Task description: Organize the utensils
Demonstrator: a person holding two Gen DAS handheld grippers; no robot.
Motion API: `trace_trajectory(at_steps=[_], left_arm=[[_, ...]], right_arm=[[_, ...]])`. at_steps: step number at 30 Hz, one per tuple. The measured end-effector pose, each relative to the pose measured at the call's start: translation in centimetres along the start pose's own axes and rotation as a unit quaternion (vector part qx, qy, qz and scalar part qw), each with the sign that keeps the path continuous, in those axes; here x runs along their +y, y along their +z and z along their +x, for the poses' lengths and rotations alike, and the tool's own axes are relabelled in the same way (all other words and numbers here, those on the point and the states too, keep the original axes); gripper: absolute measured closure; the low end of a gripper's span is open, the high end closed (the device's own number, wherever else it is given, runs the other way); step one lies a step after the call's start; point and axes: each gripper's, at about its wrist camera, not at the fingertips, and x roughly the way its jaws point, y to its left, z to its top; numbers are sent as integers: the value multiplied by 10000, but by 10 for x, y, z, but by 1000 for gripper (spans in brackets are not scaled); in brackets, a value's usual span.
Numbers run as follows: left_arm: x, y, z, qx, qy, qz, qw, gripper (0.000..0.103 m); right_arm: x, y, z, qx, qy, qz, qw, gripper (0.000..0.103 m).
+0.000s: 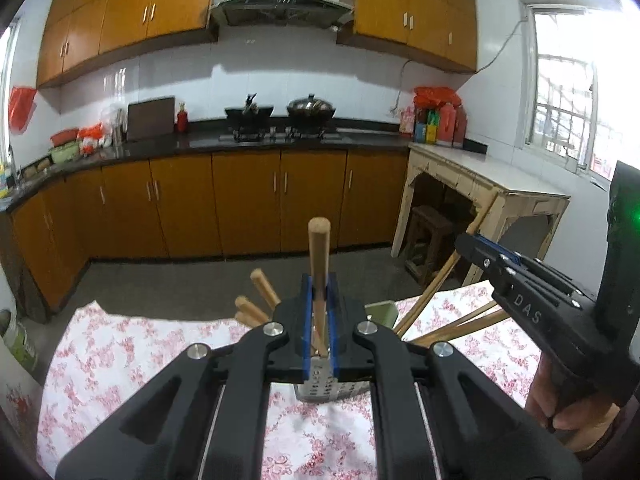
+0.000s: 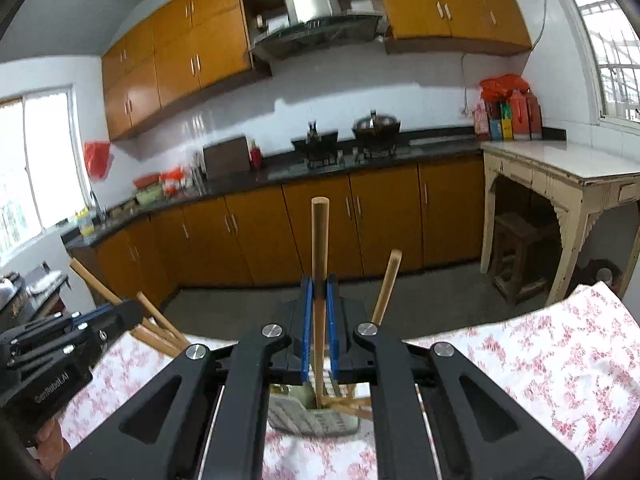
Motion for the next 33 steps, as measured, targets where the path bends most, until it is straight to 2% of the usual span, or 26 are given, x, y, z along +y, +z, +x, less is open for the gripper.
trace_trajectory(at_steps=[1,3,5,14,21,28,31,33], left_arm=[[4,-1,0,13,0,-69,10000,90],[9,-2,-5,-36,18,-165,9999,76],[14,-1,-10,-81,21,-218,9997,74],[25,-9,-55,-361,86,-317,9988,65],[24,-24,-87,-510,289,-183,9981,58],[26,-55,-119,-511,383,-124,9979,53],[26,-64,-129,-505,392,-134,9979,46],[26,-70,-137,-513,370,-178,9978,37]], right_arm=[[-1,-1,0,18,1,15,10000,94],[-3,-2,-4,-15,-14,47,10000,86],[-5,-1,-10,-87,-20,131,9999,75],[3,7,-60,-539,-88,-49,9985,63],[13,-3,-86,-534,-165,-242,9981,49],[20,-30,-114,-480,-174,-397,9979,26],[18,-39,-124,-451,-111,-345,9983,16],[17,-45,-131,-476,-76,-286,9984,10]])
